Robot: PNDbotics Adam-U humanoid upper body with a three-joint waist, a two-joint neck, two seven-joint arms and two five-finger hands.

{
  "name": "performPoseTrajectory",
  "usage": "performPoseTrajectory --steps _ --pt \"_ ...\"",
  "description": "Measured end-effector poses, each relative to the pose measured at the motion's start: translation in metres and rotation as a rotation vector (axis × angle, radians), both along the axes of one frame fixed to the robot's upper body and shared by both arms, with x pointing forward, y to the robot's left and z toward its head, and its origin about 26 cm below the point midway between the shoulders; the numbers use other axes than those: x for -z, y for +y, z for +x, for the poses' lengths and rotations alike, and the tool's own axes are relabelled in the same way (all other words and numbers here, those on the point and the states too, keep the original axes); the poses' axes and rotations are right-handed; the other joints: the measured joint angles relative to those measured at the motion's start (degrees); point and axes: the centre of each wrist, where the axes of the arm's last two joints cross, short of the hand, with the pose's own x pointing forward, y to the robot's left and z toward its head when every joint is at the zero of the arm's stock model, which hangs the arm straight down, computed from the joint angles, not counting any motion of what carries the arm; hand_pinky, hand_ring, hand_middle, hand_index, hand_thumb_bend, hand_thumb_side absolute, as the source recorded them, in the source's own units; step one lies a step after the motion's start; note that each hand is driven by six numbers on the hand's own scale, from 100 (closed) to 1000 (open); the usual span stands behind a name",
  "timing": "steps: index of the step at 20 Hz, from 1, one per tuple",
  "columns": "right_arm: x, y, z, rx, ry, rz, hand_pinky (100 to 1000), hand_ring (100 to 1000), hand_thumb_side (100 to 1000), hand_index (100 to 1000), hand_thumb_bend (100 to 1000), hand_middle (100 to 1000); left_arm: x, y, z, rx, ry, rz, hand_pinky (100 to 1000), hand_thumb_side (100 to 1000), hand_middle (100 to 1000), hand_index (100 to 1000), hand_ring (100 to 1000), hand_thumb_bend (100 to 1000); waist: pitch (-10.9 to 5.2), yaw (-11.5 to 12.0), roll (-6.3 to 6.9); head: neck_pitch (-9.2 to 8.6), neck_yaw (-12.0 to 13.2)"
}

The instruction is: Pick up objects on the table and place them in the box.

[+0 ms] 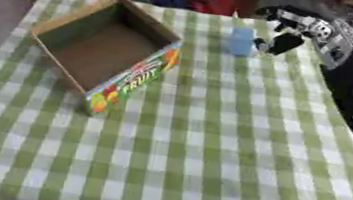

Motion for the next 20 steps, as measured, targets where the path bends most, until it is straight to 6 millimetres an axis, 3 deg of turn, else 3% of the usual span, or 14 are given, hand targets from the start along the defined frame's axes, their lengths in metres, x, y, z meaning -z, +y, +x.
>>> performPoseTrajectory --steps 20 --pt "-0.0018 0.0015 -0.0005 -0.039 0.009 -0.127 865 980 237 1000 259 966 -0.0047 -0.0034 0.0007 0.024 -0.015 0.003 629 687 638 838 676 158 1.01 3.2 0.71 0.00 -2.6"
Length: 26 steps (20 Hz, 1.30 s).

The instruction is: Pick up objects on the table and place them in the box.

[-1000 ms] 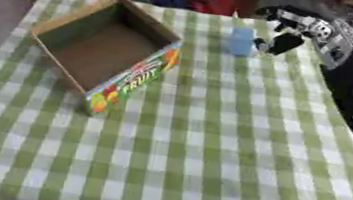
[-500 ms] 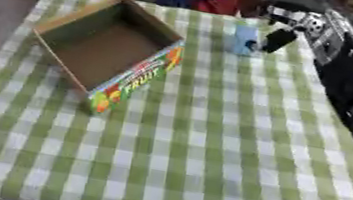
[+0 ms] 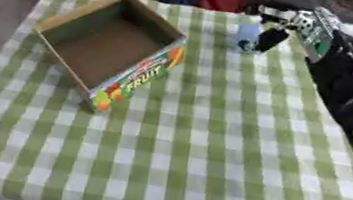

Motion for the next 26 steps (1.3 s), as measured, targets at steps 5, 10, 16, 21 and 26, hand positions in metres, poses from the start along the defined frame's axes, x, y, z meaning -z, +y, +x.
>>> performPoseTrajectory --steps 5,10,16,21,26 --pt "0.0024 -0.0047 -0.0016 0.012 0.010 -0.011 862 972 249 1000 243 947 -0.0002 -0.0002 0.0000 0.003 0.000 0.002 628 686 637 839 676 160 0.51 0.2 0.16 0.00 -0.5" --pt "0.0027 -0.0078 -0.0023 0.020 0.015 -0.017 854 951 272 997 240 889 -0.0003 -0.0011 -0.0001 0.008 0.002 0.003 628 686 636 839 676 162 0.85 0.5 0.48 0.00 -0.8" --pt "0.0016 -0.0094 -0.0024 0.021 0.006 -0.018 824 894 220 931 193 758 -0.0014 -0.0020 0.0001 0.013 -0.001 0.004 628 685 636 840 676 161 1.13 0.8 0.67 0.00 -1.2" --pt "0.0003 -0.0092 -0.0027 0.012 -0.041 -0.009 750 799 100 800 100 527 -0.0019 -0.0023 0.0002 0.015 -0.002 0.004 628 685 637 840 677 161 1.13 0.8 0.62 0.00 -1.2" --pt "-0.0002 -0.0075 -0.0035 -0.002 -0.109 -0.001 713 746 100 734 100 442 -0.0018 -0.0023 0.0002 0.016 -0.001 0.004 629 686 637 840 677 159 1.11 0.3 0.58 0.00 -1.2"
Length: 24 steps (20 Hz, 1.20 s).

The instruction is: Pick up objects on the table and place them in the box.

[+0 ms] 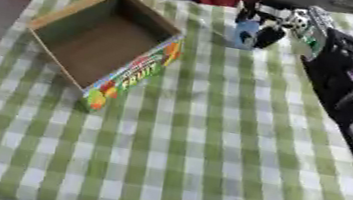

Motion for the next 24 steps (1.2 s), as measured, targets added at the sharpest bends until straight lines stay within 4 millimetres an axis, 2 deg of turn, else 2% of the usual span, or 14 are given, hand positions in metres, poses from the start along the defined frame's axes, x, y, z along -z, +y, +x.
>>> performPoseTrajectory --steps 10,14,19,24 --pt "-0.029 0.021 0.000 -0.109 -0.157 0.001 705 729 100 727 100 417 0.001 0.000 0.000 0.000 0.002 0.000 630 687 638 840 678 156 -1.01 -0.7 -0.27 0.00 0.0" --pt "-0.048 0.034 -0.001 -0.173 -0.213 0.000 708 729 100 728 100 416 0.002 0.001 0.000 -0.001 0.005 0.000 630 687 639 840 678 156 -1.54 -0.8 -0.38 0.00 0.0" --pt "-0.070 0.057 -0.003 -0.271 -0.271 0.002 711 728 100 733 100 418 0.002 0.001 0.000 -0.001 0.006 0.001 630 688 639 840 679 155 -2.07 -0.5 -0.60 0.00 0.0" --pt "-0.080 0.089 -0.005 -0.392 -0.287 0.000 714 727 100 736 100 417 0.002 0.000 0.000 0.003 0.004 0.000 631 689 640 840 679 153 -2.38 0.3 -0.70 0.00 -0.4"
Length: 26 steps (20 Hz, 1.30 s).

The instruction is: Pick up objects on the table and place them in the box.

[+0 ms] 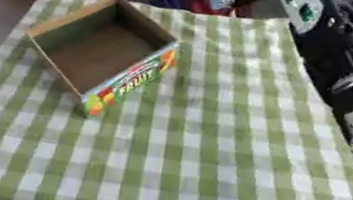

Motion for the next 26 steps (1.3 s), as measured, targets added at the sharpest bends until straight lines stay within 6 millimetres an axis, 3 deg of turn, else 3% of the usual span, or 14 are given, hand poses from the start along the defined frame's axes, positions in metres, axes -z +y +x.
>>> performPoseTrajectory --steps 11,19,20,24,26 --pt "0.006 0.077 -0.009 -0.247 0.054 -0.030 708 726 100 739 100 416 -0.002 -0.004 0.000 0.020 -0.023 -0.007 633 690 641 838 680 153 -0.21 2.5 -0.29 0.00 -1.1" --pt "0.032 0.105 -0.010 -0.306 0.122 0.002 706 739 100 770 100 455 -0.004 -0.006 0.000 0.033 -0.032 -0.015 632 689 641 838 678 155 0.01 3.7 -0.28 0.00 -1.7" --pt "0.037 0.107 -0.010 -0.307 0.128 0.008 712 755 100 811 100 523 -0.004 -0.006 0.000 0.033 -0.032 -0.015 632 690 640 839 678 156 0.04 3.7 -0.27 0.00 -1.7" --pt "0.057 0.109 -0.008 -0.283 0.131 0.026 720 785 100 882 100 633 -0.004 -0.007 0.000 0.035 -0.032 -0.018 632 688 640 839 677 157 0.38 3.7 -0.21 0.00 -1.7" --pt "0.068 0.108 -0.007 -0.264 0.127 0.031 743 819 124 931 100 755 -0.004 -0.007 0.000 0.035 -0.032 -0.020 631 688 640 839 677 158 0.45 3.7 -0.19 0.00 -1.7"
